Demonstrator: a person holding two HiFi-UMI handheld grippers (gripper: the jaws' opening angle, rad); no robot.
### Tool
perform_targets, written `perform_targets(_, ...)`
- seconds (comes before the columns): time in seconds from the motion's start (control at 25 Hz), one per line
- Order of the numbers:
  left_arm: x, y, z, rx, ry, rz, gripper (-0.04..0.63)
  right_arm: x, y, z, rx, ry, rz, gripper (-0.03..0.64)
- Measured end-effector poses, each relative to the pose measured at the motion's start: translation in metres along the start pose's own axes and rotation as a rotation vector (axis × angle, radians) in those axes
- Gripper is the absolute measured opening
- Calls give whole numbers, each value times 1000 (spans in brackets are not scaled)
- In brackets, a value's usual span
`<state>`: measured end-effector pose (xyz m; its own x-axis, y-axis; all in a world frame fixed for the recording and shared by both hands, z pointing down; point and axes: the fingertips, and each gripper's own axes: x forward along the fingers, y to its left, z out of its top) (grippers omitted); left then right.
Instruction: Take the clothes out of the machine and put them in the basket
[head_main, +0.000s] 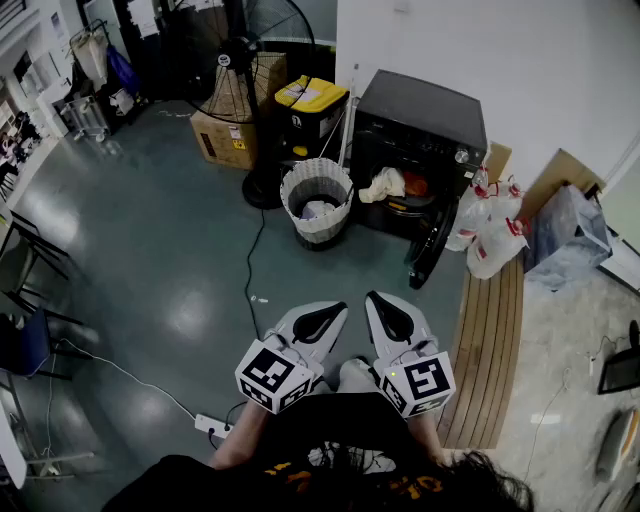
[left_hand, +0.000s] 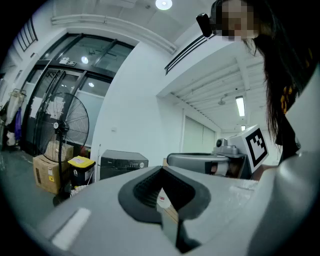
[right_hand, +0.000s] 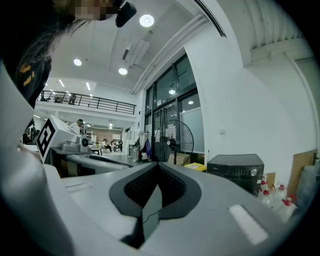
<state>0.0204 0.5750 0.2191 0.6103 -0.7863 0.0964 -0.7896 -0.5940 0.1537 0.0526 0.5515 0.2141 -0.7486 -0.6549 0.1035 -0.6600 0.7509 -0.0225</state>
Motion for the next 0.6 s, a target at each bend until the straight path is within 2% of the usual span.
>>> perform_targets(0.2,-8,-2,-1,1,0,0,0,-1,7,-2,26,-1,2,20)
perform_targets(0.6,-21,-6,-7,-13,-2,6,0,-10,18,-14,7,29,8,20)
